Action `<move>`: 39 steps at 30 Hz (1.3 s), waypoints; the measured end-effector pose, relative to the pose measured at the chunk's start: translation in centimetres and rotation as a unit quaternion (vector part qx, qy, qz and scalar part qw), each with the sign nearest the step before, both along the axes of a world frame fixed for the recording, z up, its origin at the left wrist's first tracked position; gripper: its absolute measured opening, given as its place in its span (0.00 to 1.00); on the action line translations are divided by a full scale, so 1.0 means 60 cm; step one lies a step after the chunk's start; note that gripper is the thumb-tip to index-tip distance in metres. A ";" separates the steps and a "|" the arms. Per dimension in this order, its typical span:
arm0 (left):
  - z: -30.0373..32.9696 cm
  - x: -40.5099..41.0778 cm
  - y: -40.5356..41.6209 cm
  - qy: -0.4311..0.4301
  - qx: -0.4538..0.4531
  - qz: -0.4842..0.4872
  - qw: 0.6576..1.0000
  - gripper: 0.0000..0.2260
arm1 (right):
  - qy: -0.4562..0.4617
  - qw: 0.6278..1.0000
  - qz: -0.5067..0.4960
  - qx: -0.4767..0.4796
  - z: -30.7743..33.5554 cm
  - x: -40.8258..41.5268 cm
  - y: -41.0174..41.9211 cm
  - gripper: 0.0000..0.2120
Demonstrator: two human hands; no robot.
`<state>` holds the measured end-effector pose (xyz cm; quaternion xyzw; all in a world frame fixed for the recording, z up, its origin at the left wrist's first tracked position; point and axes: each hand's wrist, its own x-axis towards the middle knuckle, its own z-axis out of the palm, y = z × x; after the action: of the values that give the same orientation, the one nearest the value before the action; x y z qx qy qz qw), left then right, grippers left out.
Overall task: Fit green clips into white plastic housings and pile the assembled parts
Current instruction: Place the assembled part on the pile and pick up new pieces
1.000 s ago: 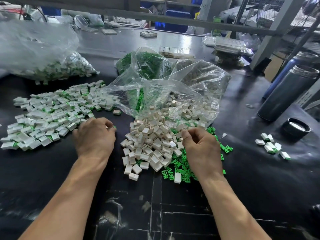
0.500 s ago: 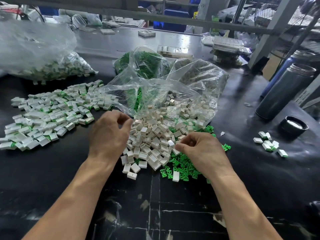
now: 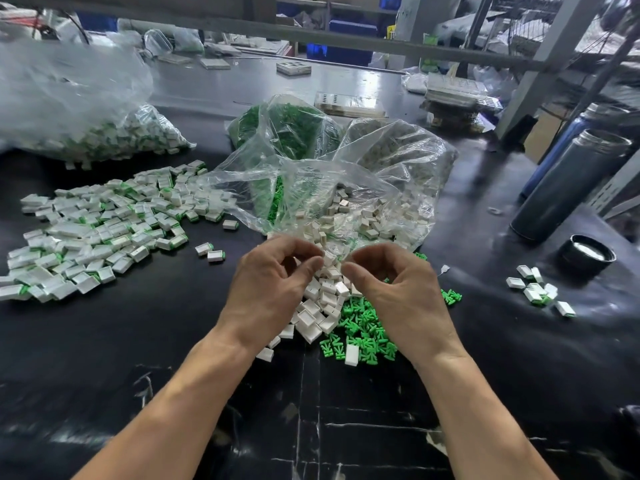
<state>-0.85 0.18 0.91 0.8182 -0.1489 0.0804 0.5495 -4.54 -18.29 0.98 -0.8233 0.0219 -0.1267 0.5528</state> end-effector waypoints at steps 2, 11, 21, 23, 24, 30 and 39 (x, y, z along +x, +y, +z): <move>0.003 -0.002 -0.002 0.021 -0.046 -0.033 0.998 0.07 | -0.025 0.998 0.019 0.055 0.001 0.000 0.007 0.06; 0.001 0.003 -0.003 0.032 -0.118 -0.127 0.984 0.12 | -0.035 0.992 0.039 0.112 0.006 -0.006 0.019 0.07; 0.001 0.000 -0.007 0.056 -0.192 -0.141 0.970 0.11 | -0.033 0.989 0.054 0.136 0.008 -0.007 0.020 0.10; 0.002 -0.002 -0.010 0.059 -0.203 -0.133 0.968 0.10 | -0.034 0.988 0.065 0.132 0.007 -0.008 0.022 0.08; 0.003 -0.003 -0.009 0.059 -0.201 -0.128 0.969 0.10 | -0.033 0.989 0.064 0.132 0.006 -0.008 0.023 0.08; 0.002 0.002 -0.001 0.069 -0.208 -0.086 0.972 0.10 | -0.010 0.996 -0.078 0.034 0.001 -0.002 -0.015 0.06; -0.007 0.004 -0.003 0.091 -0.184 -0.031 0.978 0.07 | 0.121 0.974 -0.135 -0.134 0.006 0.008 -0.065 0.05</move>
<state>-0.59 -0.03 0.50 0.7019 -0.1064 0.0139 0.7041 -4.08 -22.16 1.31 -0.8886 0.1824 -0.1018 0.4084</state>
